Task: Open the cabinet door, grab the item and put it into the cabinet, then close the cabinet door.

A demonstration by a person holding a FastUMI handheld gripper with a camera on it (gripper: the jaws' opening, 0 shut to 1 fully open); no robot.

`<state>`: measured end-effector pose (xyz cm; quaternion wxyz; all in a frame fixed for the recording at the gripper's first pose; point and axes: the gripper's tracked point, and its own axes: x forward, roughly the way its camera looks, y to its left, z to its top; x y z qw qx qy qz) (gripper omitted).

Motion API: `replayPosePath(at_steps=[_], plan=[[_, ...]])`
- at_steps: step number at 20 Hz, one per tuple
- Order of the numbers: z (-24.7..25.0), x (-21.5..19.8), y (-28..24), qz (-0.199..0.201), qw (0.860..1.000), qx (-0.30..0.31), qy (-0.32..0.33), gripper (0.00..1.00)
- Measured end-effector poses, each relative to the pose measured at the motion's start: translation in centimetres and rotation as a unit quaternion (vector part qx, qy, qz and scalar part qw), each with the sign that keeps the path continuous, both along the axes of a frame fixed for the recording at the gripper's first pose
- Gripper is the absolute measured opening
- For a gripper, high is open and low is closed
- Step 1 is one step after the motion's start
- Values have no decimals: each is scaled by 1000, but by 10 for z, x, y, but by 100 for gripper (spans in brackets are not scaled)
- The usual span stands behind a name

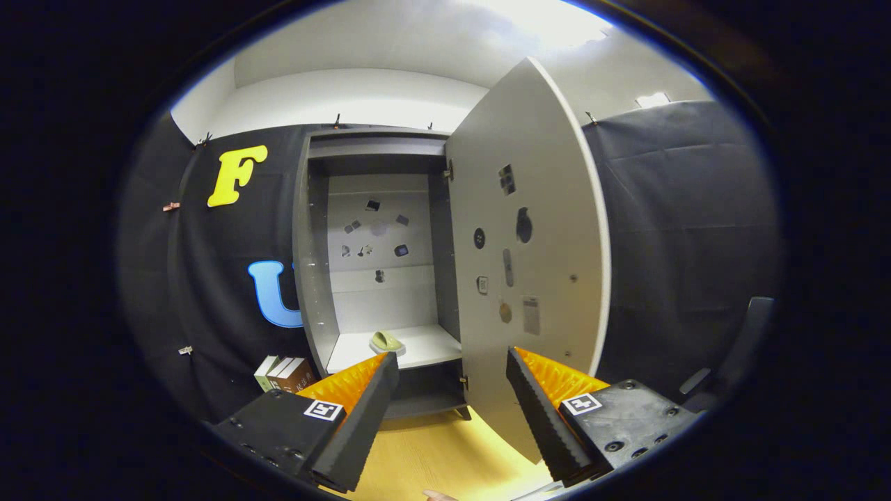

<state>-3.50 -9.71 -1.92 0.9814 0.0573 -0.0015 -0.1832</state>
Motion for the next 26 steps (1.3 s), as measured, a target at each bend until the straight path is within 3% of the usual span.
replayPosePath(at_steps=[9, 14, 19, 21, 26], plan=[[12, -50, -137, -6, 999, -28, -28, 98], [8, -43, -204, 13, 999, -22, -34, 98], [-20, -13, -214, 81, 997, 10, 3, 98], [-23, -3, -203, 122, 992, 20, 0, 98], [-27, 22, -179, 174, 983, 51, -1, 98]])
